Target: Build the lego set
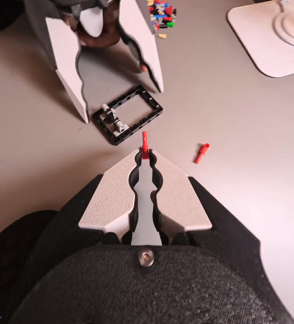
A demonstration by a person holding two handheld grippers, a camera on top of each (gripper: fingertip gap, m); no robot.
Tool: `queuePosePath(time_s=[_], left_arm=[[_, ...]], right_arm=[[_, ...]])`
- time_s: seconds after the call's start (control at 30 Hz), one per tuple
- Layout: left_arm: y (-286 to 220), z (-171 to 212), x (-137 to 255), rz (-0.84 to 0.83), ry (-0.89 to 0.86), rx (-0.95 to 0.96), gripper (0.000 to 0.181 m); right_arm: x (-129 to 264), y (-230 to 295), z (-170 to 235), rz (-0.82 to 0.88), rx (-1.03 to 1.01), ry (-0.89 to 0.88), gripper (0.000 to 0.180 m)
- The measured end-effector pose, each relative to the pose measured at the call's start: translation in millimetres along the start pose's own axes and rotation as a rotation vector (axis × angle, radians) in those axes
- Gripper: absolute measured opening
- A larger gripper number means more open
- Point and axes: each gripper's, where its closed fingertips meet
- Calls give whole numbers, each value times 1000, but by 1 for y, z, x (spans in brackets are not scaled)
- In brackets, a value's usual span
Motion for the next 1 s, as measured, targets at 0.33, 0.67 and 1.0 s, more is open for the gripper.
queuePosePath(time_s=[0.33, 0.67, 1.0], left_arm=[[-6, 10, 10, 74, -15, -13, 94], [-3, 23, 23, 12, 25, 27, 93], [0, 24, 22, -19, 23, 87, 93]], right_arm=[[-7, 2, -7, 30, -47, -41, 5], [-22, 9, -1, 9, -47, -23, 5], [-30, 16, 4, -12, -20, -9, 6]])
Point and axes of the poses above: each gripper's, where its closed fingertips meet, x back along the fingers, z out of its underside, y = z × x across the jaws, and after that the axes turned 10 degrees about -x, right-handed
